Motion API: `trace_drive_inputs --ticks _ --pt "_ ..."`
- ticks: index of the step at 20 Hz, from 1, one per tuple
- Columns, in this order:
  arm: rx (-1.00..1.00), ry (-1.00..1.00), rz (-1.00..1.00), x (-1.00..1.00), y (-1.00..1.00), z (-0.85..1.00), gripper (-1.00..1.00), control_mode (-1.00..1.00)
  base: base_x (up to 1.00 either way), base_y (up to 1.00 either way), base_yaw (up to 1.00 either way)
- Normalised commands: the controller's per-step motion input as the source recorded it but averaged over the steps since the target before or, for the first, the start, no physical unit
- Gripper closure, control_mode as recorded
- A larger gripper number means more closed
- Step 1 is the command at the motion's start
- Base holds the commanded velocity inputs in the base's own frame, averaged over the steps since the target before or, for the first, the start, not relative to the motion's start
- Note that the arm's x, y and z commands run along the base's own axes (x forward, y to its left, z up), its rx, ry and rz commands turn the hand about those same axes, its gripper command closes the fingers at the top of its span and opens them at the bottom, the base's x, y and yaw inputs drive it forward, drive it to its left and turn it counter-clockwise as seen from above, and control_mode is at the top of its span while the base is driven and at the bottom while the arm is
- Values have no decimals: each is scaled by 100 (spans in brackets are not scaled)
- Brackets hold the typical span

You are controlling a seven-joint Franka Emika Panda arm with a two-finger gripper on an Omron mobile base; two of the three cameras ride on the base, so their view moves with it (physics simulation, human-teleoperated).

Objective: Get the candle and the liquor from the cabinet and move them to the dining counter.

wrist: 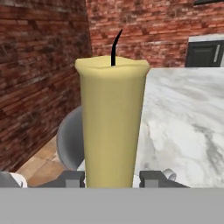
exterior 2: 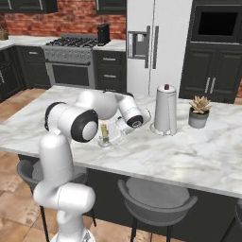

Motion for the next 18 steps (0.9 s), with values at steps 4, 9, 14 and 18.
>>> trace_drive_inputs --ticks 4,9,14,18 --pt "0 -3 0 29 -5 -29 100 -100 0 0 0" --pt "0 -4 0 32 -3 -26 100 -100 0 0 0" --pt "1 -2 2 25 -1 -27 100 -100 0 0 0" --pt "0 -6 2 27 -3 -18 100 -100 0 0 0"
